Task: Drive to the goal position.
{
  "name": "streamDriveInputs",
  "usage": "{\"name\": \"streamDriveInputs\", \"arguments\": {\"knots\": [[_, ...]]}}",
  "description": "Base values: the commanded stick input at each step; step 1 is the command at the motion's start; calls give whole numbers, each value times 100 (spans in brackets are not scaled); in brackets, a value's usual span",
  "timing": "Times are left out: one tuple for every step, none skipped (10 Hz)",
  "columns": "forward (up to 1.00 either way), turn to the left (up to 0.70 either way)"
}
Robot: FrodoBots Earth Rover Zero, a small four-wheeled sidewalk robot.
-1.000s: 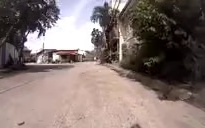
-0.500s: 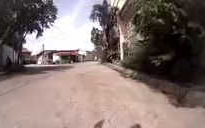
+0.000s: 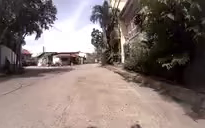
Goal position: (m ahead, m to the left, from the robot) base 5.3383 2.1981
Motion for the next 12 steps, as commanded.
{"name": "streamDriveInputs", "arguments": {"knots": [[70,0],[70,0],[70,0],[70,0],[70,0],[70,0],[70,0],[70,0],[70,0],[70,0],[70,0],[70,0]]}}
